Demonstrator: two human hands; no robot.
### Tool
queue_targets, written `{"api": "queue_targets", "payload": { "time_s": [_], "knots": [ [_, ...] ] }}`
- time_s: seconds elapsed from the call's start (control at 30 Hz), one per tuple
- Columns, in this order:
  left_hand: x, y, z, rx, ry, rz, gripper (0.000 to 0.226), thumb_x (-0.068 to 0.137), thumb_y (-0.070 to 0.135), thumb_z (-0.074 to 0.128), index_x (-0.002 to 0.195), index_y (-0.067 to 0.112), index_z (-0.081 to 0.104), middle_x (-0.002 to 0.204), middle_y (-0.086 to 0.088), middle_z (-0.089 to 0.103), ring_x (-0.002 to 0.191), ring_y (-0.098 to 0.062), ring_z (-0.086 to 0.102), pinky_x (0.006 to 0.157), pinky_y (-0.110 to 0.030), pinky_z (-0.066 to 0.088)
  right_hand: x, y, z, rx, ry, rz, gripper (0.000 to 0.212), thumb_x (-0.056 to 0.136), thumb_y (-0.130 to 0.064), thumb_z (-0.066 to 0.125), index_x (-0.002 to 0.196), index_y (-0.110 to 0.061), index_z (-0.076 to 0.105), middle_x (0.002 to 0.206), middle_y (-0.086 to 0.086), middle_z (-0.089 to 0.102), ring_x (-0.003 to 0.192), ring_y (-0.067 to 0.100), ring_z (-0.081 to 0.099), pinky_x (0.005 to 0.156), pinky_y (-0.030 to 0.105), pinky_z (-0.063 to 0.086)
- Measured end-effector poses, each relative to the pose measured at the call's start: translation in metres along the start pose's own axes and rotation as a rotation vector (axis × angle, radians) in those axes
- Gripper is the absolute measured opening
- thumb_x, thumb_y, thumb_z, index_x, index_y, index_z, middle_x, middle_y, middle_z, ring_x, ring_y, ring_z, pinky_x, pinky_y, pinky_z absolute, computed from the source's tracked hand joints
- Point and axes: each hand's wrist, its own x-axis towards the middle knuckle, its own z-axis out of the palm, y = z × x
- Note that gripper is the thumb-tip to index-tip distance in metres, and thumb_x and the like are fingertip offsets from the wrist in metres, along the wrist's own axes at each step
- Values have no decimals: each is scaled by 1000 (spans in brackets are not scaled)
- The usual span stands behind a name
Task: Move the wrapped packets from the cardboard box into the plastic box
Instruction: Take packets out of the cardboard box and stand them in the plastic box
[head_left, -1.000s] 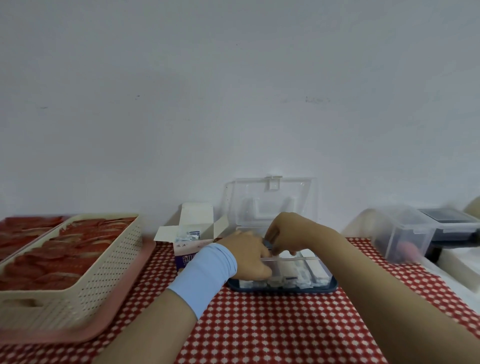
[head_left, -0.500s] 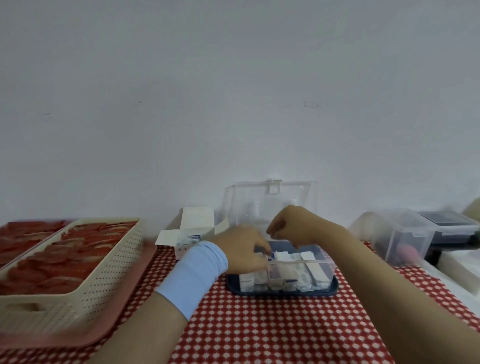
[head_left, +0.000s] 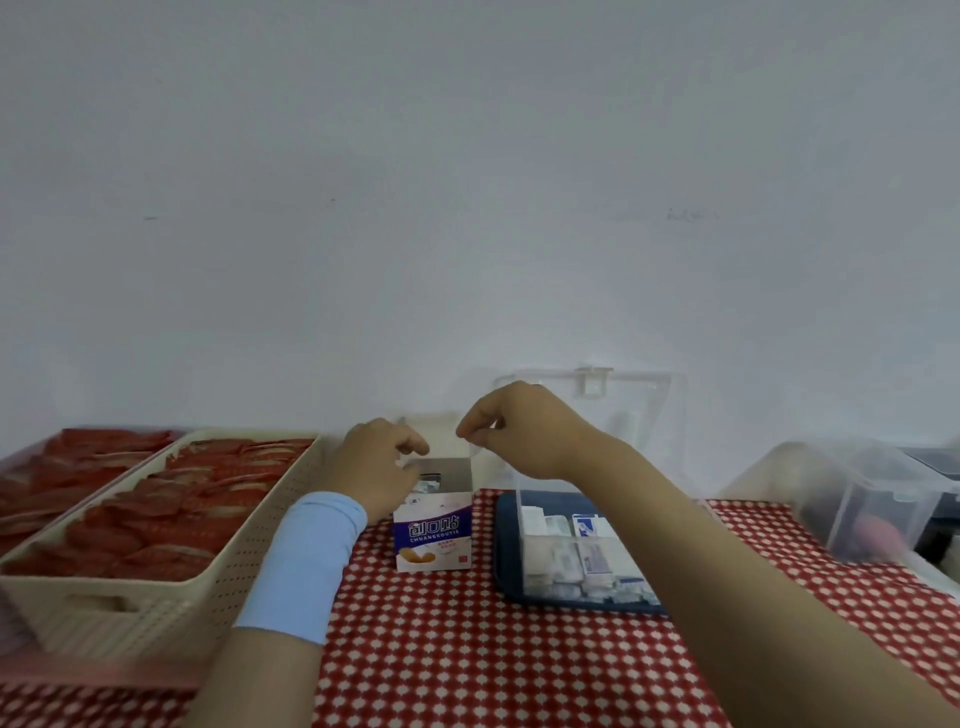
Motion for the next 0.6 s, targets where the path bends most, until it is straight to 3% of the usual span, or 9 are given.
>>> {"api": "queue_targets", "payload": {
  "time_s": [0.23, 0.43, 0.6],
  "knots": [
    [0, -20, 3, -110, -26, 26, 24, 100, 30, 55, 123, 32, 63, 121, 11, 56, 91, 2, 51, 61, -3, 32, 22, -16, 30, -156, -170, -4, 22, 92, -23, 67, 113, -25, 75, 112, -8, 73, 97, 7, 64, 87, 24, 51],
    [2, -28, 5, -188, 7, 34, 28, 102, 18, 48, 120, 28, 67, 126, 10, 59, 97, 1, 52, 64, -1, 33, 35, -21, 46, -249, -200, 14, 15, 86, -33, 72, 100, -32, 78, 98, -14, 74, 89, 6, 66, 81, 28, 56],
    [4, -33, 4, -213, 20, 21, 29, 100, 15, 49, 115, 28, 70, 124, 10, 62, 97, 1, 55, 63, 3, 34, 45, -25, 59, -336, -221, 13, 16, 90, -32, 67, 102, -30, 77, 94, -8, 74, 86, 13, 66, 75, 28, 55]
  ]
}}
